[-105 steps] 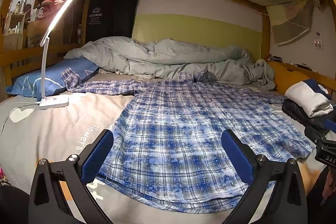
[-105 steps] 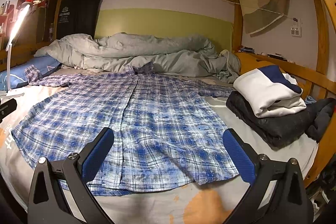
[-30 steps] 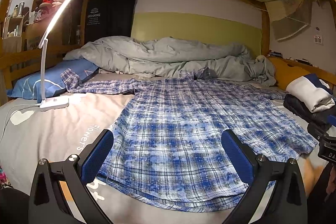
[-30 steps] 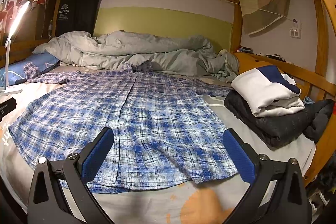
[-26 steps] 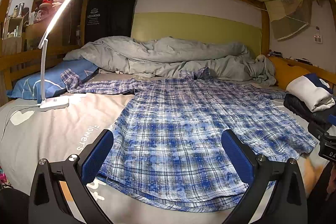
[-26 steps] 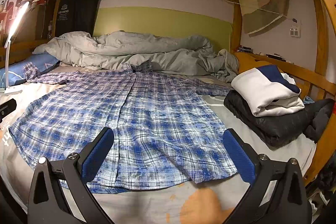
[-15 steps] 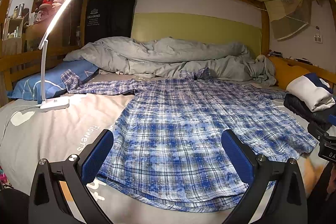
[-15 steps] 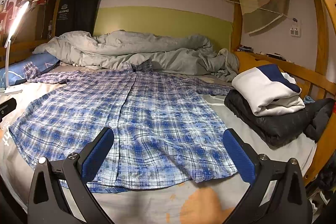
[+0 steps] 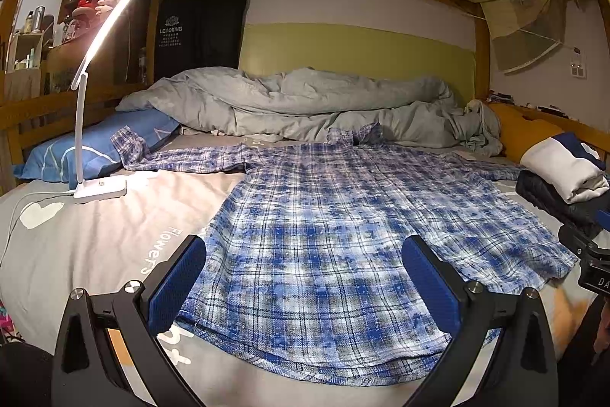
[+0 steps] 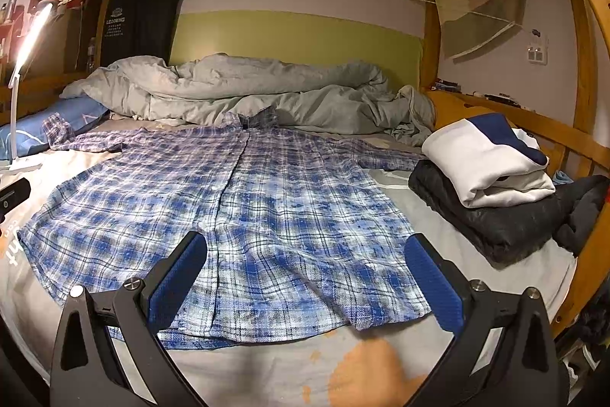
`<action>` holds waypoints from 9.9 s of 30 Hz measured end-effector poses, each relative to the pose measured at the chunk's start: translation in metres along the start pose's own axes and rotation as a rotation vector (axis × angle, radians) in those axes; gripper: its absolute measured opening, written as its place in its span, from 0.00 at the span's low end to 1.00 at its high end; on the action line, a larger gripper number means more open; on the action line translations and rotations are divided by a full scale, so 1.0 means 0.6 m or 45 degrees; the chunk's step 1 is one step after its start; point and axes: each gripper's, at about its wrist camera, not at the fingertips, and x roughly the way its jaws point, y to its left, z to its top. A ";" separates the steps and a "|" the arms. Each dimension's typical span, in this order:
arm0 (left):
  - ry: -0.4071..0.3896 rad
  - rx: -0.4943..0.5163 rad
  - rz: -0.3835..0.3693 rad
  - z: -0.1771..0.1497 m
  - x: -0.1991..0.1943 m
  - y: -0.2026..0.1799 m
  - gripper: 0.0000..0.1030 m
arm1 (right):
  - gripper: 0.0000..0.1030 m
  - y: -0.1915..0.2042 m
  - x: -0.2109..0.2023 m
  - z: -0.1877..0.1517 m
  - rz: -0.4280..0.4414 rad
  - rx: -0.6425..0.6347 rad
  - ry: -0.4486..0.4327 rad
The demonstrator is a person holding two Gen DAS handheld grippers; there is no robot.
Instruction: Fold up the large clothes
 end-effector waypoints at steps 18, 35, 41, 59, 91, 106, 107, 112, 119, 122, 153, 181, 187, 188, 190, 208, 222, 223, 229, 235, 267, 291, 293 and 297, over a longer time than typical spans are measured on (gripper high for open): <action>0.019 0.016 0.001 -0.003 0.007 0.004 1.00 | 1.00 0.002 0.001 -0.002 0.018 0.003 0.018; 0.265 0.052 -0.046 -0.050 0.061 -0.018 0.99 | 0.90 0.022 0.035 -0.036 0.156 0.075 0.147; 0.621 -0.139 -0.087 -0.110 0.111 -0.002 0.91 | 0.89 0.016 0.061 -0.068 0.196 0.168 0.299; 0.655 -0.556 -0.215 -0.119 0.098 0.062 0.79 | 0.79 -0.029 0.118 -0.120 0.333 0.484 0.549; 0.655 -0.181 -0.057 0.065 0.326 0.034 0.07 | 0.16 0.021 0.323 0.071 0.305 0.099 0.646; 0.398 0.205 -0.094 0.054 0.248 -0.031 0.84 | 0.77 -0.002 0.240 0.040 0.373 0.045 0.638; 0.406 0.203 -0.091 0.056 0.246 -0.030 0.84 | 0.77 -0.012 0.230 0.034 0.338 0.037 0.625; 0.440 0.148 -0.008 0.062 0.262 0.003 0.84 | 0.77 -0.071 0.205 -0.001 0.066 -0.097 0.612; 0.483 0.069 0.156 0.062 0.295 0.073 0.84 | 0.75 -0.105 0.224 -0.009 -0.087 -0.304 0.701; 0.437 0.023 0.197 0.071 0.289 0.094 0.84 | 0.75 -0.147 0.216 0.040 -0.321 -0.282 0.489; 0.485 -0.019 0.190 0.090 0.292 0.138 0.84 | 0.08 -0.293 0.310 0.079 -0.088 0.140 0.661; 0.647 0.210 -0.073 -0.002 0.213 0.089 0.63 | 0.53 -0.231 0.286 0.022 -0.036 0.051 0.768; 0.737 0.168 -0.133 -0.010 0.242 0.082 0.49 | 0.58 -0.249 0.286 0.027 0.022 0.162 0.770; 0.744 0.181 -0.134 -0.013 0.242 0.079 0.49 | 0.58 -0.251 0.282 0.027 0.017 0.160 0.762; 0.749 0.205 -0.105 -0.018 0.244 0.074 0.49 | 0.58 -0.255 0.278 0.030 0.016 0.169 0.750; 0.627 0.043 0.196 0.111 0.342 0.176 0.08 | 0.61 -0.231 0.301 0.023 0.003 0.071 0.801; 0.417 0.136 0.090 0.101 0.312 0.132 0.61 | 0.63 -0.236 0.264 0.060 -0.076 0.074 0.563; 0.401 0.161 0.049 0.107 0.302 0.114 0.61 | 0.63 -0.236 0.256 0.067 -0.073 0.070 0.516; 0.633 0.176 -0.243 0.096 0.321 0.009 0.61 | 0.67 -0.199 0.241 0.087 0.091 0.051 0.436; 0.870 0.149 -0.397 0.048 0.414 -0.093 0.61 | 0.67 -0.184 0.262 0.063 0.139 0.050 0.570; 0.518 0.305 -0.125 0.048 0.249 -0.002 0.83 | 0.83 -0.145 0.169 0.064 0.295 -0.004 0.409; 0.671 0.314 0.121 -0.020 0.325 0.061 0.80 | 0.73 -0.101 0.255 -0.009 0.050 -0.351 0.662; 0.663 0.262 0.154 -0.016 0.327 0.079 0.51 | 0.47 -0.127 0.263 -0.006 -0.001 -0.296 0.667; 0.628 0.205 0.158 -0.009 0.318 0.099 0.05 | 0.03 -0.153 0.264 -0.001 -0.016 -0.233 0.644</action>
